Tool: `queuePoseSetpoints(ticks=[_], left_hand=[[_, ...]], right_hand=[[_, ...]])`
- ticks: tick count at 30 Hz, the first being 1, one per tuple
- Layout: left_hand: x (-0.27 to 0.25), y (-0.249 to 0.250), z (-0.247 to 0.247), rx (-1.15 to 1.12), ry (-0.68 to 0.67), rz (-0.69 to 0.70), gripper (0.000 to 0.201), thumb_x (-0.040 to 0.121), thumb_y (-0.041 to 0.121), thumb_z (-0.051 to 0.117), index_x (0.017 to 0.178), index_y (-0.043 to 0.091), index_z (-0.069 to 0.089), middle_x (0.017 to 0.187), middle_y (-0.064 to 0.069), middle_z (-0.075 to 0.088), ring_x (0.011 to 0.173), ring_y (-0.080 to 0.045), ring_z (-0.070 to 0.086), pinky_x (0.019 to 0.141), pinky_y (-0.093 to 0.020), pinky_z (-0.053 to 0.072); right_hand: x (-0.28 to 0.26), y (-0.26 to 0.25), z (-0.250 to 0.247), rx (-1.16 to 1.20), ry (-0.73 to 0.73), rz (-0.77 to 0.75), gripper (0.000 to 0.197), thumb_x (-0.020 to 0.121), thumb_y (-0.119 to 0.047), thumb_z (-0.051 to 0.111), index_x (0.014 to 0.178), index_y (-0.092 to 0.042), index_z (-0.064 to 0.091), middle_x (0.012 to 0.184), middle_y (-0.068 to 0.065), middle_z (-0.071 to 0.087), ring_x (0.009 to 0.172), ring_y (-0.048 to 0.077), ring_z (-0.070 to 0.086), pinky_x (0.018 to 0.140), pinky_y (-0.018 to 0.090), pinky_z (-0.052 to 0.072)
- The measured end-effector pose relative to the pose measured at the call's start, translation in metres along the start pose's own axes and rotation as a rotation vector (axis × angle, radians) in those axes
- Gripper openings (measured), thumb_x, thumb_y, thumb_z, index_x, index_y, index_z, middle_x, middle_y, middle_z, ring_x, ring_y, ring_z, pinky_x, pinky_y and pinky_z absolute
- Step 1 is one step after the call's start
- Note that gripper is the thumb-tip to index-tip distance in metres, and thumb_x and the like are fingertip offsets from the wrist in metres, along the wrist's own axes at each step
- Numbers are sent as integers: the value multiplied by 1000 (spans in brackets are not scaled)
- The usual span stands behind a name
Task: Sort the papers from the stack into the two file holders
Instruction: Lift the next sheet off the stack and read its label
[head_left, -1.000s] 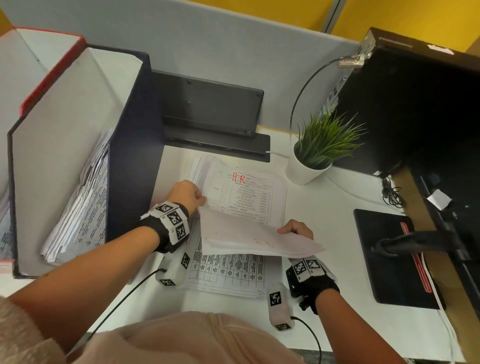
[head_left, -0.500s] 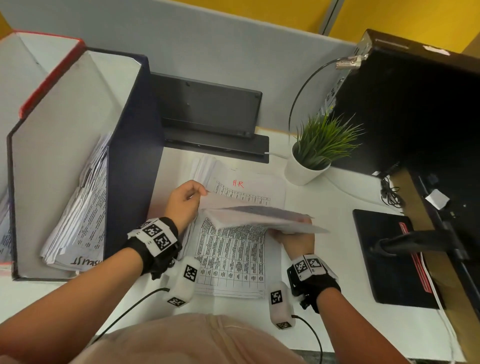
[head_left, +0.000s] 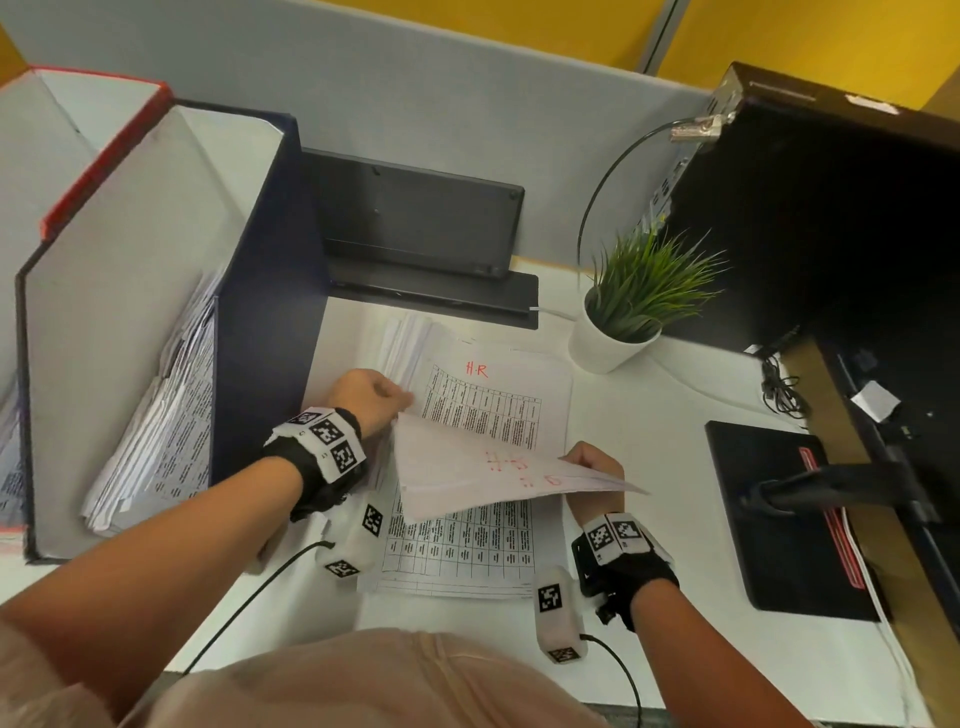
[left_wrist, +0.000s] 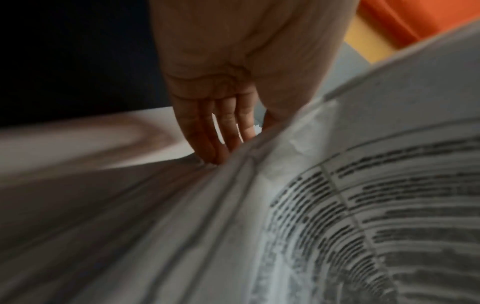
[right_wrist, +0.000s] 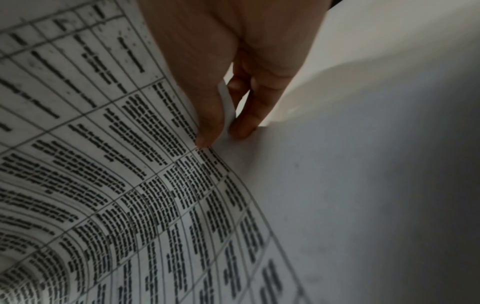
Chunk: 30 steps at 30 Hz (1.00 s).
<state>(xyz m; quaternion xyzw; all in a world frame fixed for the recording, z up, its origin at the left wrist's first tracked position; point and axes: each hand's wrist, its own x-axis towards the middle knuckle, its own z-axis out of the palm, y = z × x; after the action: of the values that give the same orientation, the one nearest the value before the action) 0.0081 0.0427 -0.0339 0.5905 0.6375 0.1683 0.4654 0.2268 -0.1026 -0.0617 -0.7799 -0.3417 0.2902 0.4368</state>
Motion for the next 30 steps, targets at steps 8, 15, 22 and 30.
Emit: queuePoseSetpoints(ticks=[8, 15, 22, 30], left_hand=[[-3, 9, 3, 216, 19, 36, 18, 71, 22, 80, 69, 7, 70, 76, -7, 69, 75, -20, 65, 74, -32, 55], [-7, 4, 5, 250, 53, 146, 15, 82, 14, 68, 79, -1, 70, 83, -14, 69, 79, -27, 64, 74, -32, 53], [-8, -3, 6, 156, 56, 204, 19, 88, 10, 60, 71, 1, 64, 73, -13, 64, 69, -21, 58, 68, -28, 46], [-24, -1, 11, -140, 139, 399, 17, 89, 2, 55, 92, 13, 68, 84, -1, 63, 71, -15, 57, 67, -20, 48]], right_hand=[[6, 13, -2, -16, -5, -60, 46, 78, 14, 59, 49, -16, 40, 53, -3, 43, 52, 8, 34, 42, 6, 28], [6, 16, -2, -17, -8, -45, 45, 76, 12, 63, 49, -17, 41, 57, -2, 47, 55, 10, 39, 49, 14, 31], [6, 7, -4, 92, 9, -14, 43, 70, 23, 59, 51, -14, 48, 58, 1, 51, 49, 1, 50, 44, 4, 36], [8, 1, -5, 247, 40, 91, 34, 76, 21, 50, 55, -5, 48, 61, 5, 56, 43, 0, 48, 42, 12, 39]])
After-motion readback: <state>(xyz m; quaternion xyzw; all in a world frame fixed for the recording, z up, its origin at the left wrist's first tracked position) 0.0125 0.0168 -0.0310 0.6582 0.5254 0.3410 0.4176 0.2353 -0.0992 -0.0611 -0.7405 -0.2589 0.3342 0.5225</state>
